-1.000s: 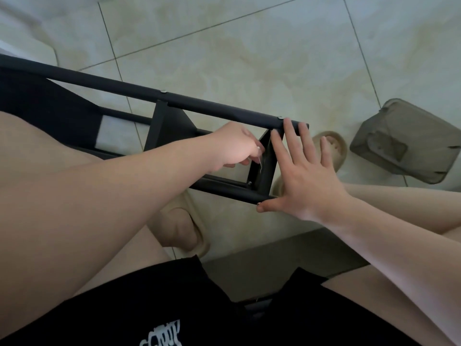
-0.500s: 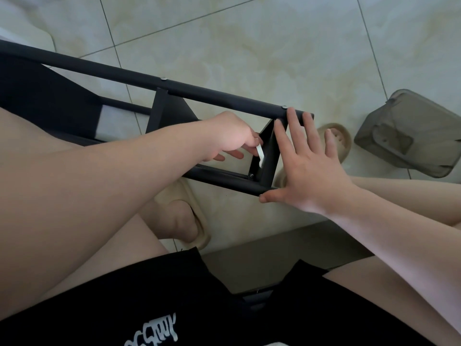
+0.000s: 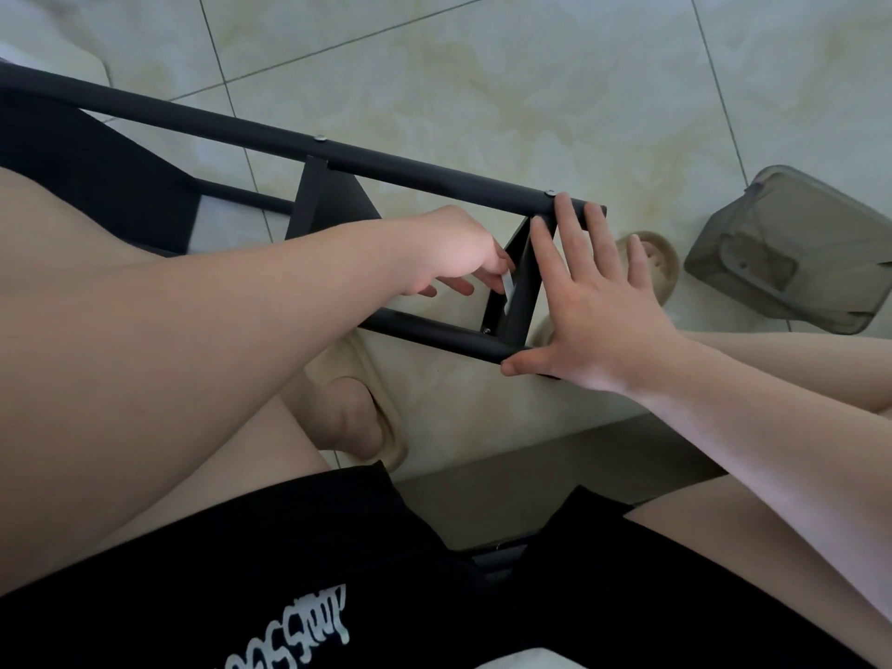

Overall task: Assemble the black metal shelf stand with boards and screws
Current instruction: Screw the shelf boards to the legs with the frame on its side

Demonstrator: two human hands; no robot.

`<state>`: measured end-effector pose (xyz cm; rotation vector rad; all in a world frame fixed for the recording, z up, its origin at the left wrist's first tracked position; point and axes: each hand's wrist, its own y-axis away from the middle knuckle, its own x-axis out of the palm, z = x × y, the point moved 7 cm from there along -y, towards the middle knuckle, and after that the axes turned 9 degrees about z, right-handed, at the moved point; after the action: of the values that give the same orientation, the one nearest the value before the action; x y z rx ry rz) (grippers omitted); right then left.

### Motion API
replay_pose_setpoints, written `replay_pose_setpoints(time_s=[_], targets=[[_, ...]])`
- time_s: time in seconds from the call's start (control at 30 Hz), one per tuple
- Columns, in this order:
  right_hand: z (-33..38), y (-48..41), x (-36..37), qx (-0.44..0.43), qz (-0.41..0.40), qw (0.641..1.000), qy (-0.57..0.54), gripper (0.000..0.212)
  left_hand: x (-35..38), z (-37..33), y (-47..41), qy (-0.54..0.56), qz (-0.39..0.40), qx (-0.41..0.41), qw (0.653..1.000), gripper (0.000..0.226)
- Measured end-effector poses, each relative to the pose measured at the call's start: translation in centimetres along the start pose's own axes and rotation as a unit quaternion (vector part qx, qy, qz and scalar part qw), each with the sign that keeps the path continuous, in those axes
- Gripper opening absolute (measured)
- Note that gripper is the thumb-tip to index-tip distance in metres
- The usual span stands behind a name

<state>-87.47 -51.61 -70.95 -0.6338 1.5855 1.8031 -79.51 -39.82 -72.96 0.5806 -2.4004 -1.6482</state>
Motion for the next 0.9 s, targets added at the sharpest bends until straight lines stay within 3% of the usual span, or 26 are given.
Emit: replay_pose_setpoints(time_s=[0.6, 0.9], targets=[[-0.1, -0.2, 0.2, -0.002, -0.008, 1.0, 0.004, 0.144, 0.1, -0.5, -0.9, -0.023, -0.015, 0.003, 1.0, 0.013], [-0.1, -0.3, 0.2, -0.002, -0.004, 1.0, 0.008, 0.144, 0.9, 0.2, -1.4, 0.007, 0.026, -0.024, 0.999, 0.012]])
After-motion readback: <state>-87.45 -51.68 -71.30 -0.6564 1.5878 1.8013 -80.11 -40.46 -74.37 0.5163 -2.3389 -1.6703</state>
